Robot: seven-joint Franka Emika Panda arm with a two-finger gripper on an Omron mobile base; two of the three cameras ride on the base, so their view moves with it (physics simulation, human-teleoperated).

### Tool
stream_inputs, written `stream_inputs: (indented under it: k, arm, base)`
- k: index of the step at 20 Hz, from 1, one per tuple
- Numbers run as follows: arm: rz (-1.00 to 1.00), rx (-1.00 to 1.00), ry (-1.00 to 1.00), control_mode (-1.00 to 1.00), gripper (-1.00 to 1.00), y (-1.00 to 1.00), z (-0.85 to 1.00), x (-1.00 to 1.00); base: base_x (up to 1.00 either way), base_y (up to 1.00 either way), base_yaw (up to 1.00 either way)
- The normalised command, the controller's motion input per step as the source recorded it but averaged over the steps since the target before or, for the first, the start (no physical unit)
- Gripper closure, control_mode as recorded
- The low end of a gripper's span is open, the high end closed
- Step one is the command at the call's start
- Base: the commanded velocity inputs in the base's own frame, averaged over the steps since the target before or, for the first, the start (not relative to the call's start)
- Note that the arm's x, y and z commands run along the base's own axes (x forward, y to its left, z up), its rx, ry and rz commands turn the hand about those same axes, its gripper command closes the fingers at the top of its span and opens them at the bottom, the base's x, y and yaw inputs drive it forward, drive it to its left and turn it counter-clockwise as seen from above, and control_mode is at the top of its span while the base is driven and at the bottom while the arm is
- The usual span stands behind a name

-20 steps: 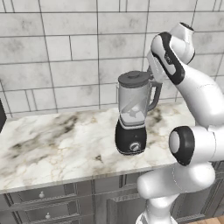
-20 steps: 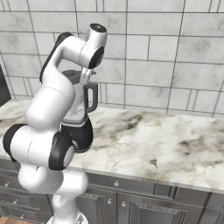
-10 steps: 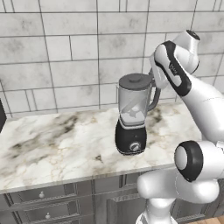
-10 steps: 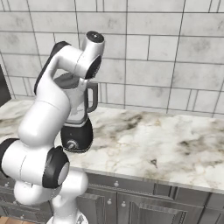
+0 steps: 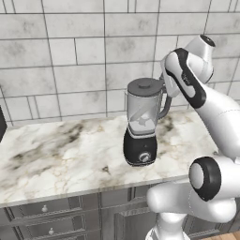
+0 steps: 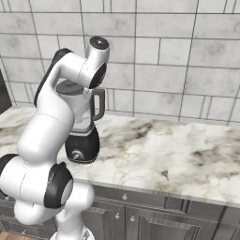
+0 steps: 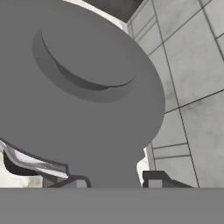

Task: Open the blender lid, put the banana in the blender, close the lid, and start the blender.

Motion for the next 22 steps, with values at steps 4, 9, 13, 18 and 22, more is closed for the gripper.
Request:
stream_inputs:
  k: [4, 9, 13, 18, 22]
  arm:
    - [0.01, -0.01, 0.02, -1.00, -1.00, 0.06, -0.09, 0.00]
    - [0.02, 0.00, 0.04, -1.00, -1.00, 0.00, 0.03, 0.00]
    - [0.00, 0.00, 0.06, -1.00, -1.00, -0.01, 0.26, -0.15]
    - [0.00, 0.00, 0.07, -1.00, -1.00, 0.00, 0.11, -0.48]
    - [0.00, 0.00, 0.06, -1.00, -1.00, 0.00, 0.04, -0.67]
  base:
    - [0.00, 0.00, 0.00]
    - [0.00, 0.00, 0.00]
    - [0.00, 0.00, 0.00]
    - [0.00, 0.00, 0.00]
    - [0.00, 0.00, 0.00]
